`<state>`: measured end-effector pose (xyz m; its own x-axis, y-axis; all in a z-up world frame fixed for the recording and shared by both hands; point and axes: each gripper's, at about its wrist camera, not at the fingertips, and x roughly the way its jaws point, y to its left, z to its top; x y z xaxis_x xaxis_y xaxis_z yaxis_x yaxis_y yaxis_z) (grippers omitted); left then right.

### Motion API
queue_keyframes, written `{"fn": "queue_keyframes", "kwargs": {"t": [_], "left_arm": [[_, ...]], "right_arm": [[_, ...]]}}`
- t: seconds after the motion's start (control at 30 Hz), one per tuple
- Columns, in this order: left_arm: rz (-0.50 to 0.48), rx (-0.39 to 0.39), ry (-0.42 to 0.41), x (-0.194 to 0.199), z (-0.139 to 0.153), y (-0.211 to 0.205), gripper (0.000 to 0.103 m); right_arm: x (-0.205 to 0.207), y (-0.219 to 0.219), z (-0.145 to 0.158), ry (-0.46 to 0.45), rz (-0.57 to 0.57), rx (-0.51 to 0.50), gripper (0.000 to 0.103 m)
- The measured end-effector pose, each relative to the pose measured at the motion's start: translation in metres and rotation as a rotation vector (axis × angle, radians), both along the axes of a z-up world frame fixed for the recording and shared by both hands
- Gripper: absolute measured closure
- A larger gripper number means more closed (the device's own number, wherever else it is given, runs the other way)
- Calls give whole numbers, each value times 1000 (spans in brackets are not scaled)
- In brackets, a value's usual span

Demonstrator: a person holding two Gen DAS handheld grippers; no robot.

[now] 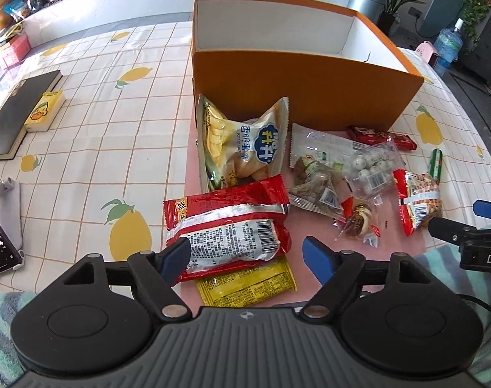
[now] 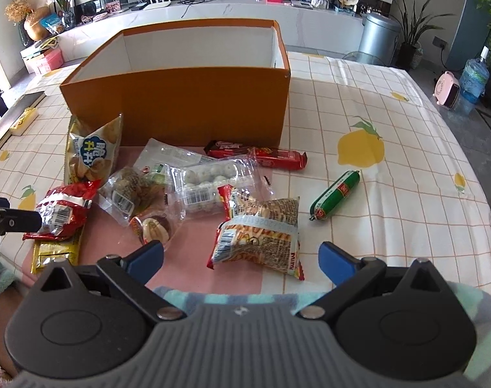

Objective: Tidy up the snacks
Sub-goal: 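Grasp the red chip bag with the left gripper while the right grasps the peanut bag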

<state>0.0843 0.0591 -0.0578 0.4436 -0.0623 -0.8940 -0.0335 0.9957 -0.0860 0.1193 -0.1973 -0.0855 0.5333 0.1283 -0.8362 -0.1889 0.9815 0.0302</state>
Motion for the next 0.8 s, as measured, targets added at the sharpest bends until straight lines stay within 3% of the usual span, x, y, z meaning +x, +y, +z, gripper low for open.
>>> {"fn": "queue_keyframes", "kwargs": {"t": [0.37,0.5,0.73,0.8], "left_arm": [[86,-5,89,30,-35,13,9],[102,-14,96,33,-42,17,2],[98,-21,98,39,-53,18,0],[96,-23,97,39,-54,18,0]], "right_arm": [[42,-4,-32,98,-90,57,4],[51,-7,-42,149,-118,78,12],[59,-5,-51,187,-135,74,14],[61,-4,-53,195,-135,68,22]]}}
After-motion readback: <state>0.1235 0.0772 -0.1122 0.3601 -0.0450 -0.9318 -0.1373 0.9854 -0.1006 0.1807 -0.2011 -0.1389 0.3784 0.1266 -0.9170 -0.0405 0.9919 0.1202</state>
